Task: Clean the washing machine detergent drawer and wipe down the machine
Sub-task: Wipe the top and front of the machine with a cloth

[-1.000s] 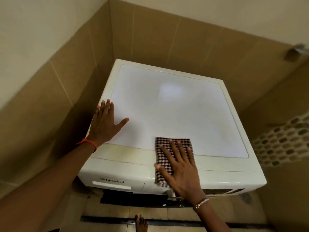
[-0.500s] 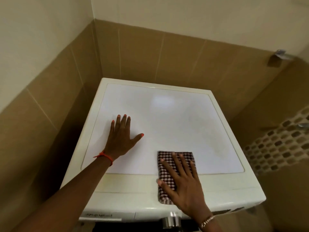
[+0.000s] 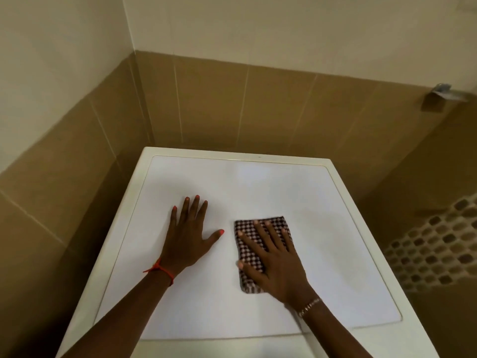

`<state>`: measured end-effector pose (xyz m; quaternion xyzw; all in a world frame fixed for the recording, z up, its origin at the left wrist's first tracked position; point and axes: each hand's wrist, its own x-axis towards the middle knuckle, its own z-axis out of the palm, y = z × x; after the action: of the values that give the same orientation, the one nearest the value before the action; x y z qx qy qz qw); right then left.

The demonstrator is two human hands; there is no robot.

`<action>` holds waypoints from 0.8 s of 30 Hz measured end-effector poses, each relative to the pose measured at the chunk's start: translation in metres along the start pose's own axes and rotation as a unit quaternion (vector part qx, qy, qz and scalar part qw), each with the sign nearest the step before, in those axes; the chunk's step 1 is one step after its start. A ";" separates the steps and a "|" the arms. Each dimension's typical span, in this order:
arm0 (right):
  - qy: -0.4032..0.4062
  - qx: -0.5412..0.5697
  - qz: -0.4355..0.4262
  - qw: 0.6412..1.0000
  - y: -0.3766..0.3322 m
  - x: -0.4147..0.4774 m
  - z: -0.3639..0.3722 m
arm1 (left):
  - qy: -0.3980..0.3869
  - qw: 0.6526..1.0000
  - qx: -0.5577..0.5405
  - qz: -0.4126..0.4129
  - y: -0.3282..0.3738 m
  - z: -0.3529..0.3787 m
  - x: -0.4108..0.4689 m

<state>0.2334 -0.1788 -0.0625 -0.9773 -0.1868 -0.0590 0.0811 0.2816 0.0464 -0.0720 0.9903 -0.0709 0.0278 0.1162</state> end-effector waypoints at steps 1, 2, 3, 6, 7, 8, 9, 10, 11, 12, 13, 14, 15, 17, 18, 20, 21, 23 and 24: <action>0.008 -0.003 -0.011 1.000 0.008 -0.006 0.000 | -0.001 1.000 0.005 -0.002 -0.001 0.001 0.000; 0.010 -0.001 -0.012 1.000 0.016 -0.010 -0.001 | -0.001 1.000 0.011 -0.004 0.000 0.001 -0.001; 0.011 0.005 -0.003 1.000 0.024 -0.008 -0.002 | 0.003 1.000 0.021 -0.007 -0.001 0.000 -0.001; 0.006 0.016 0.063 0.998 0.039 0.022 -0.006 | -0.006 0.999 0.039 -0.017 0.000 0.000 0.002; 0.003 0.018 0.080 0.997 0.042 0.038 -0.006 | -0.013 0.999 0.042 -0.019 0.001 0.000 0.002; 0.003 0.021 0.092 0.996 0.042 0.057 -0.004 | -0.018 0.999 0.045 -0.018 0.001 0.001 0.002; 0.007 0.022 0.097 0.995 0.040 0.074 -0.001 | -0.020 0.999 0.046 -0.017 0.001 0.002 0.002; 0.005 0.020 0.094 0.995 0.035 0.091 0.002 | -0.019 0.999 0.047 -0.016 0.001 0.003 0.003; -0.004 0.017 0.080 0.997 0.028 0.106 0.005 | -0.021 0.999 0.044 -0.016 0.000 0.004 0.005; -0.015 0.015 0.055 0.998 0.021 0.115 0.007 | -0.019 0.999 0.038 -0.015 0.001 0.004 0.008; -0.022 0.015 0.025 0.999 0.017 0.121 0.009 | -0.008 0.999 0.029 -0.013 0.002 0.002 0.013; -0.027 0.013 -0.007 1.000 0.015 0.121 0.010 | 0.000 1.000 0.018 -0.010 0.003 -0.001 0.019; -0.034 0.010 -0.035 0.999 0.016 0.120 0.010 | 0.003 1.000 0.009 -0.006 0.005 -0.005 0.027; -0.040 0.011 -0.081 0.996 0.026 0.115 0.009 | -0.013 1.000 -0.004 0.004 0.005 -0.014 0.046; -0.041 0.017 -0.094 0.995 0.033 0.115 0.007 | -0.027 1.000 -0.006 0.008 0.005 -0.017 0.056; -0.042 0.020 -0.095 0.994 0.047 0.121 0.006 | -0.045 0.999 0.005 0.026 0.005 -0.020 0.076; -0.041 0.017 -0.084 0.996 0.054 0.127 0.006 | -0.053 0.998 0.011 0.034 0.005 -0.019 0.084; -0.040 0.016 -0.040 0.998 0.063 0.140 0.006 | -0.069 0.996 0.026 0.044 0.004 -0.015 0.095; -0.041 0.020 -0.012 0.999 0.066 0.147 0.006 | -0.077 0.996 0.034 0.043 0.005 -0.012 0.097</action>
<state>0.3945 -0.1856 -0.0558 -0.9748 -0.2028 -0.0161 0.0918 0.3762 0.0318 -0.0520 0.9890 -0.1208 -0.0411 0.0752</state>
